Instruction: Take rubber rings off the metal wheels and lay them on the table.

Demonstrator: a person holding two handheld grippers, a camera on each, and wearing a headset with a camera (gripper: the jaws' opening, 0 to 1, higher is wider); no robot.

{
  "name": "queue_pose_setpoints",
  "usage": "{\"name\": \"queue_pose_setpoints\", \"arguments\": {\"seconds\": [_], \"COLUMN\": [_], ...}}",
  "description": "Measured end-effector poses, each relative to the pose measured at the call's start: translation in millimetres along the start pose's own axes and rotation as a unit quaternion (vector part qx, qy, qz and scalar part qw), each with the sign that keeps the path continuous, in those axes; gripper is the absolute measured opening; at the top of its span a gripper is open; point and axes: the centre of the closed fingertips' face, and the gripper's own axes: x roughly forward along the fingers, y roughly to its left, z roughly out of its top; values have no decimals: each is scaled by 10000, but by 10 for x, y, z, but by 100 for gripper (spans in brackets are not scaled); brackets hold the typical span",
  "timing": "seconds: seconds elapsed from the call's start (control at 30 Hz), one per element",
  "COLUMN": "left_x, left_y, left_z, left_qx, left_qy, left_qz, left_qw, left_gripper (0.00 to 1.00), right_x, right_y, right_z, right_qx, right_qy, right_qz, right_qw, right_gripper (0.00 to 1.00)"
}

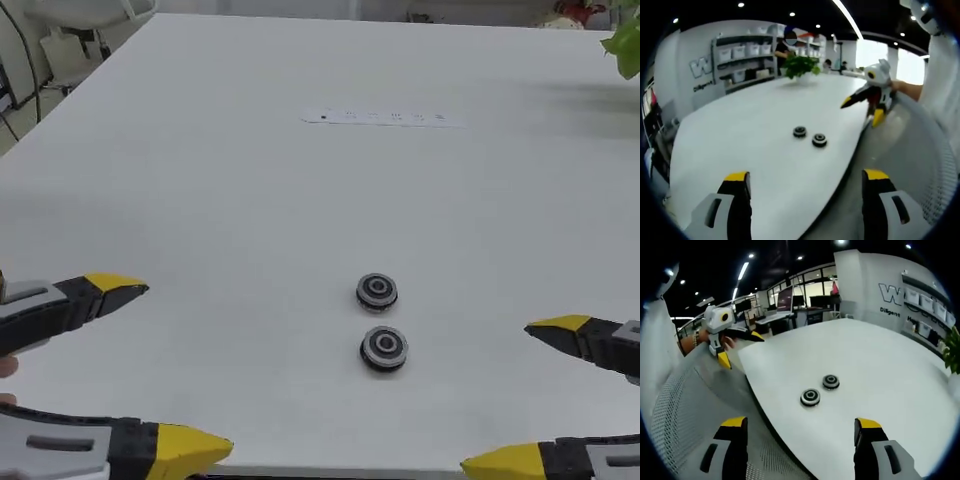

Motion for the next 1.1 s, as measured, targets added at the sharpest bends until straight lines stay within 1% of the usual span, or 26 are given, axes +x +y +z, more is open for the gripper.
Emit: {"name": "queue_pose_setpoints", "arguments": {"seconds": [0.03, 0.07, 0.13, 0.17, 0.27, 0.3, 0.4, 0.5, 0.57, 0.77, 0.83, 0.87, 0.9, 0.97, 1.1], "left_x": [1, 2, 0, -1, -13, -15, -11, -15, -14, -13, -11, -6, -4, 1, 10], "left_y": [-4, -11, -13, -12, 4, 9, -24, -31, -35, -64, -83, -106, -114, -131, -161], "left_z": [0, 2, 7, 9, 34, 39, 59, 69, 74, 95, 107, 107, 106, 110, 111], "left_qx": [0, -2, -18, -16, 0, -26, -121, -64, -66, -72, -75, -89, -92, -46, 7], "left_qy": [3, 0, -13, -19, -86, -104, -179, -193, -197, -239, -265, -259, -249, -241, -209], "left_qz": [-18, -51, -67, -64, -20, -18, -134, -139, -147, -216, -264, -329, -351, -375, -419], "left_qw": [10000, 10000, 10000, 10000, 10000, 9999, 9997, 9997, 9997, 9995, 9993, 9991, 9990, 9990, 9989], "left_gripper": [94, 93, 92, 91, 91, 91, 91, 91, 91, 90, 90, 89, 89, 89, 89], "right_x": [-7, -18, -58, -65, -82, -77, -54, -42, -47, -57, -59, -64, -72, -100, -122], "right_y": [3, 15, -29, -41, -103, -104, -91, -76, -83, -106, -116, -120, -124, -148, -188], "right_z": [25, 124, 211, 217, 180, 165, 114, 80, 64, 45, 26, 20, 23, 60, 49], "right_qx": [52, 193, 438, 474, 541, 534, 422, 314, 310, 383, 372, 377, 394, 488, 584], "right_qy": [-80, -388, -683, -712, -650, -605, -417, -272, -232, -218, -174, -164, -182, -330, -372], "right_qz": [16, 60, -17, -39, -222, -243, -269, -277, -293, -352, -379, -390, -389, -430, -530], "right_qw": [10000, 9990, 9967, 9963, 9962, 9964, 9979, 9988, 9988, 9984, 9984, 9984, 9983, 9973, 9962], "right_gripper": [88, 88, 88, 88, 88, 88, 88, 88, 88, 88, 87, 87, 87, 87, 87]}}
